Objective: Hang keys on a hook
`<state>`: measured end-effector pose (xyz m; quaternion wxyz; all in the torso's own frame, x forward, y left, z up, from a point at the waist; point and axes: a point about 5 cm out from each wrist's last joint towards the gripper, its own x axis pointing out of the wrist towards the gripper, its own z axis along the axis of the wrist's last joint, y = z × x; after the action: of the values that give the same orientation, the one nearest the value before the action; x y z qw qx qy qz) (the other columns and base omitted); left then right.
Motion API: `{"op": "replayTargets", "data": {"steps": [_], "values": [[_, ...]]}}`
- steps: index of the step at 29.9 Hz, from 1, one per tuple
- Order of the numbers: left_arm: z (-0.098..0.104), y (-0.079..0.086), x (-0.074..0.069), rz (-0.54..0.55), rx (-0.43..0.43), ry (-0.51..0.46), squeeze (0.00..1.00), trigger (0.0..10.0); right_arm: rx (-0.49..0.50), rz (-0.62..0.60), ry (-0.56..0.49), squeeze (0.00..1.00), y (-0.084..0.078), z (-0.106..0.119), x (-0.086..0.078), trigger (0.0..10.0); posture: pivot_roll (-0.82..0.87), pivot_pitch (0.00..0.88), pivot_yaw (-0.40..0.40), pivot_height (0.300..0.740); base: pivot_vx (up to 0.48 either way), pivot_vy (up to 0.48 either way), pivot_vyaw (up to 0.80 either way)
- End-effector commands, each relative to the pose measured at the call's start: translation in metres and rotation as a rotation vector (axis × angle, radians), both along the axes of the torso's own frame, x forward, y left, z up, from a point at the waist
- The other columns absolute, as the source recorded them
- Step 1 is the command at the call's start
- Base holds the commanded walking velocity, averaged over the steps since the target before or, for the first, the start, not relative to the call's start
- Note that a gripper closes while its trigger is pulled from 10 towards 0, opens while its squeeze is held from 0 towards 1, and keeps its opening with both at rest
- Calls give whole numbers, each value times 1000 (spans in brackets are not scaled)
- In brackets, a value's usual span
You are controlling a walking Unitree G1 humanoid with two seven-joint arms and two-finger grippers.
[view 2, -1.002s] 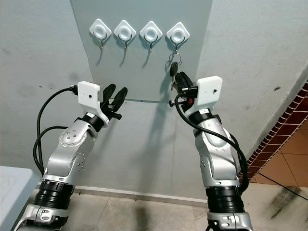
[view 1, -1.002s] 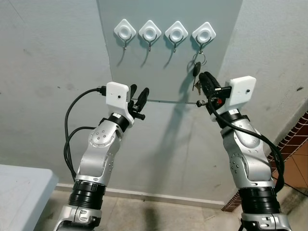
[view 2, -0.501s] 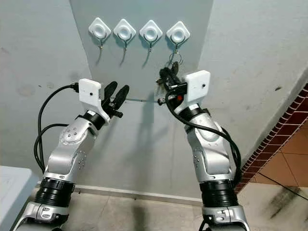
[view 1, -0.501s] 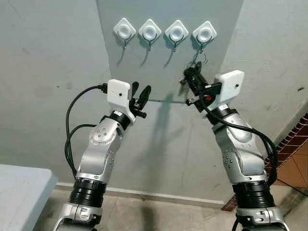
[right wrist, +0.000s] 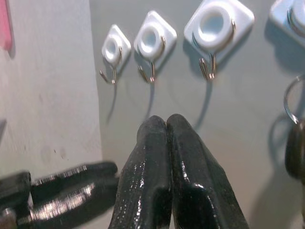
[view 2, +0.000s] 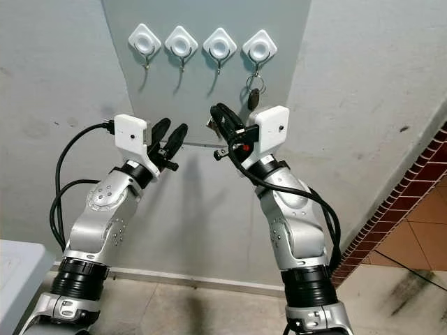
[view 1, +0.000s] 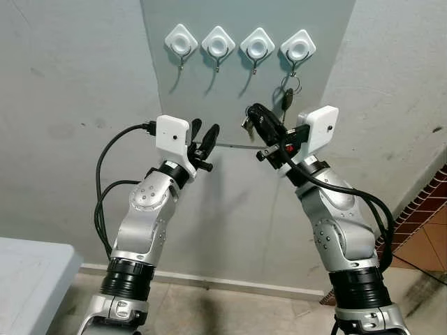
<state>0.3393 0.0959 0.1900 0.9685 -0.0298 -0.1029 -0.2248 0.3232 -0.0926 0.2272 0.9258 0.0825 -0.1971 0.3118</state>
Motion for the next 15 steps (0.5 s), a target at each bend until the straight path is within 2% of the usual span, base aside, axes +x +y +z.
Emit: {"op": "replayTargets", "data": {"steps": [1, 9, 15], "values": [[5, -2, 2, -9, 9, -17, 0, 10000, 41, -5, -53, 0, -1, 16, 0, 10000, 57, 0, 21, 740, 0, 0, 0], [4, -2, 1, -6, 4, -17, 0, 10000, 111, -16, -71, 0, -1, 33, 7, 10000, 61, 0, 16, 740, 0, 0, 0], [4, -2, 1, -4, 2, -16, 0, 10000, 122, -25, -76, 0, 1, 40, 13, 10000, 61, 0, 14, 740, 0, 0, 0]]}}
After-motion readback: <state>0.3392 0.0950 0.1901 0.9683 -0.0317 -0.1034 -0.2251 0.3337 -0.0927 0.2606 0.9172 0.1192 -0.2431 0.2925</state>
